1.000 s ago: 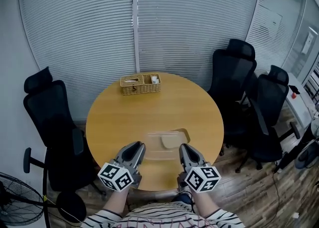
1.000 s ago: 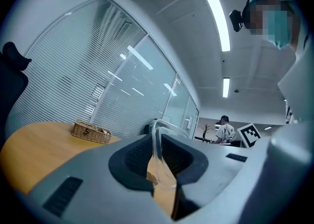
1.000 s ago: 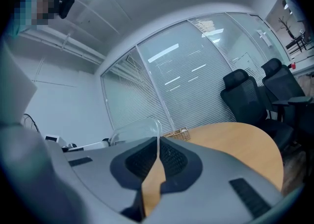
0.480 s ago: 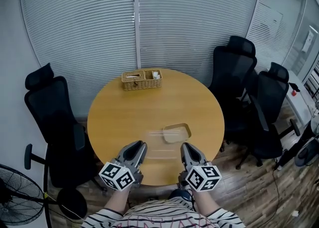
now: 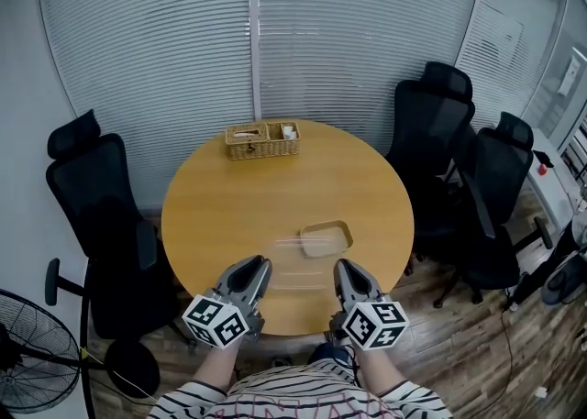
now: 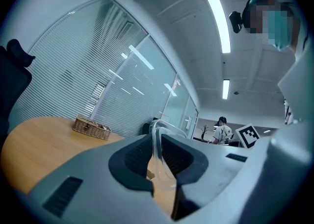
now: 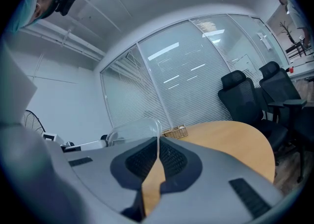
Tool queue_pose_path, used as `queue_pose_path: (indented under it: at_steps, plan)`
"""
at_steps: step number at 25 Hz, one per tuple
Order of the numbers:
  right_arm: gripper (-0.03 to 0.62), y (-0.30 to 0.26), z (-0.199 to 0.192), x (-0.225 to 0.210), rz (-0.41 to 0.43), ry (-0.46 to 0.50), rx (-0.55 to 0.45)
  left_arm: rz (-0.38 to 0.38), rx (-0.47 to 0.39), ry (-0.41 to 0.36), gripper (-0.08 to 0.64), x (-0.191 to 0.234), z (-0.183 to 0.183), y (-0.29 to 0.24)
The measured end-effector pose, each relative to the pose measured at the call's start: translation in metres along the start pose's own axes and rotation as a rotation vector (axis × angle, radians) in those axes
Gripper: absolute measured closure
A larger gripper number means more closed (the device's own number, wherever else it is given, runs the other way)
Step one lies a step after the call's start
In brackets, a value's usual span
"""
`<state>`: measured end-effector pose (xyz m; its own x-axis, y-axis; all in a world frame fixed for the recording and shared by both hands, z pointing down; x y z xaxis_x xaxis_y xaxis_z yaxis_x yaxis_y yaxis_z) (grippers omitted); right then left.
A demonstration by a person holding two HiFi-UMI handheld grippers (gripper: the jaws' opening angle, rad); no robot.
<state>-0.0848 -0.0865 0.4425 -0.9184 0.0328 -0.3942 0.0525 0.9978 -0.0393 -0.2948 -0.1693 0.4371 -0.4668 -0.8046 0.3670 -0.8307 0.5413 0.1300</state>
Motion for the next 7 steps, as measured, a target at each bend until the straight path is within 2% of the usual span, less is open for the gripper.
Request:
queue_pose_path:
  at_steps: [7]
  plan:
    - [0.554, 0.0053, 0.0006, -0.0053, -0.008, 0.009, 0.01, -0.005, 0.013, 0.005, 0.482, -0.0051, -0.006, -0.0019]
Point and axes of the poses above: the fingertips, and each gripper's own axes: y backward along the fingers, x to its left, z out of its top, the point moved 6 cm from there along y, backward along the fingers, and after that the axes turned 6 degrees about -x, right-handed, at the moved point
